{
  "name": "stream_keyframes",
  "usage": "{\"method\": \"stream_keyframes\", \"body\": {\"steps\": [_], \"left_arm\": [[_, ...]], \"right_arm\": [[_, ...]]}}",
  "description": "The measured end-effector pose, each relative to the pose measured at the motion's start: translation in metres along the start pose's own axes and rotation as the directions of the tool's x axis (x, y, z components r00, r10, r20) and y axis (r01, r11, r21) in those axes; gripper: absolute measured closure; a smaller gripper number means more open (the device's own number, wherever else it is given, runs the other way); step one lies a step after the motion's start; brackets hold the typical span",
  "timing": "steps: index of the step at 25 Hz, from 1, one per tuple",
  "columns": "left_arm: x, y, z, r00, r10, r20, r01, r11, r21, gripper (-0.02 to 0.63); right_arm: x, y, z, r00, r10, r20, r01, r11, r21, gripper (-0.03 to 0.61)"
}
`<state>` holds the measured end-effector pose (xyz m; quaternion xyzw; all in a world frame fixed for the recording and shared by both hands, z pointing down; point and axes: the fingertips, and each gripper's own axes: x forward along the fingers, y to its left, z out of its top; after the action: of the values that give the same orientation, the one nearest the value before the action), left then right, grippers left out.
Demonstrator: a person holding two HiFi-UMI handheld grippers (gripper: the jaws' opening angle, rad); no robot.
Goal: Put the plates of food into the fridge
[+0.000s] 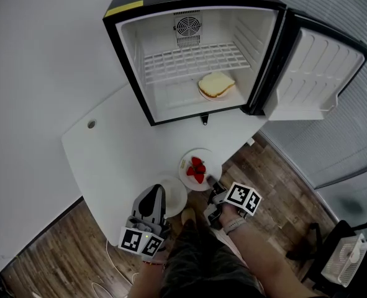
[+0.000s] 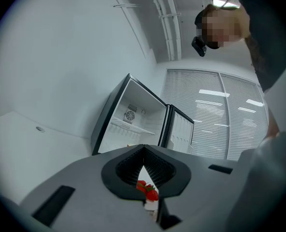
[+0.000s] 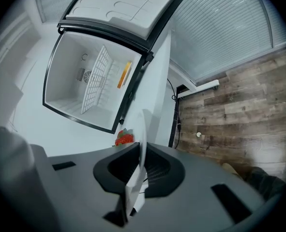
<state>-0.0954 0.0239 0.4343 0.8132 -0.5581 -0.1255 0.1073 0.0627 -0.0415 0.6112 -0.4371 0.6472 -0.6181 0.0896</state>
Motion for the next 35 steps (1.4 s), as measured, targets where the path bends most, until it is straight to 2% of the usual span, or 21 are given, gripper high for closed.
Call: {"method": "stream_keyframes", "body": {"steps": [12, 16, 28, 35], "left_arm": [[0.020, 0.000, 0.018, 1.000, -0.017, 0.003, 0.017, 1.000, 0.011, 0.606], [0.034, 0.003, 0.028, 1.000, -0.030, -0.004, 0.030, 0.999, 0.040, 0.606], [0.092, 0.036, 0.068, 0.998, -0.053, 0.044, 0.050, 0.996, 0.071, 0.606], [0.125, 0.071, 0.074, 0.997, -0.056, 0.048, 0.053, 0.996, 0.072, 0.606]], "right_arm": [[-0.011, 0.022, 0.024, 0.998, 0.062, 0.021, -0.064, 0.996, 0.064, 0.557], [-0.006, 0.035, 0.035, 0.997, 0.068, 0.039, -0.071, 0.995, 0.069, 0.557], [0.048, 0.089, 0.069, 0.992, 0.104, 0.065, -0.109, 0.991, 0.082, 0.557], [0.091, 0.117, 0.097, 0.988, 0.122, 0.099, -0.131, 0.988, 0.085, 0.557]]}}
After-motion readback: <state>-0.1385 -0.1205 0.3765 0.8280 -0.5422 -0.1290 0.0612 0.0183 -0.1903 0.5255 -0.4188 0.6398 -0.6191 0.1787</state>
